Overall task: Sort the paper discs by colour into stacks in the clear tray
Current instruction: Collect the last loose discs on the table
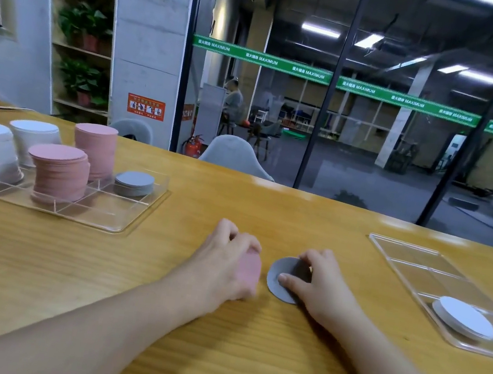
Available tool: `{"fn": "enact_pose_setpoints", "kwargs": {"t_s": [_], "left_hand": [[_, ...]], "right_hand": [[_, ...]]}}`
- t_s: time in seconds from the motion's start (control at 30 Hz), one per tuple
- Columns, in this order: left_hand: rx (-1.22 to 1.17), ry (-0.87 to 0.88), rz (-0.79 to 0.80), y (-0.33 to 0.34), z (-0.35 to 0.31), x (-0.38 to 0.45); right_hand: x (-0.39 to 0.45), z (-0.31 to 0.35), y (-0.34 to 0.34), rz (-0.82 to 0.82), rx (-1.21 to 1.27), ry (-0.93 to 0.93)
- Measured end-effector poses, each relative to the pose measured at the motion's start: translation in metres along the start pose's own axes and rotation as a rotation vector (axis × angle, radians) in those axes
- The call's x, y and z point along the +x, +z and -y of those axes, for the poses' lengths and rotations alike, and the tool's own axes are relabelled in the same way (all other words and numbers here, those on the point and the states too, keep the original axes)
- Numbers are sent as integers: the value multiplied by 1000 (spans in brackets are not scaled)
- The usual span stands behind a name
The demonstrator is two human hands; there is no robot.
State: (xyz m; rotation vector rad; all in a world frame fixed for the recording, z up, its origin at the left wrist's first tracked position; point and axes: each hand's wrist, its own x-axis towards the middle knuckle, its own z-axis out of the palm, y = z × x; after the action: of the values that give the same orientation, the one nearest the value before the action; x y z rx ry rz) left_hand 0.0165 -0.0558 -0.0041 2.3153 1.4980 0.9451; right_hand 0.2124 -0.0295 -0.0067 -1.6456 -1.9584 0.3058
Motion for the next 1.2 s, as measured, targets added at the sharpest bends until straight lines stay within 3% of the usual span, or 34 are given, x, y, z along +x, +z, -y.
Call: {"fn": "enact_pose_setpoints", "kwargs": {"t_s": [0.1,0.17,0.33,0.63,0.8,1.0,1.1,1.2], "left_hand": [[43,188,-177,-12,11,2],[35,210,-202,-15,21,4],[-1,108,12,-10,31,6],[56,68,77,-37,41,14],[-60,19,-354,-86,73,30],[16,-87,-848,-151,117,25],[4,-132,-994,-174,146,18],[-79,-217,-1033,-185,171,8]], "right_hand": [[-1,6,3,-146,68,-185],[-2,12,3,-192,104,-268],[-4,17,10,-167,74,-355],[-3,20,13,-187,142,-288],[2,43,27,-176,302,-241],[29,83,56,-232,504,-233],[51,107,77,-295,654,-209],[69,130,103,-284,763,-160]]}}
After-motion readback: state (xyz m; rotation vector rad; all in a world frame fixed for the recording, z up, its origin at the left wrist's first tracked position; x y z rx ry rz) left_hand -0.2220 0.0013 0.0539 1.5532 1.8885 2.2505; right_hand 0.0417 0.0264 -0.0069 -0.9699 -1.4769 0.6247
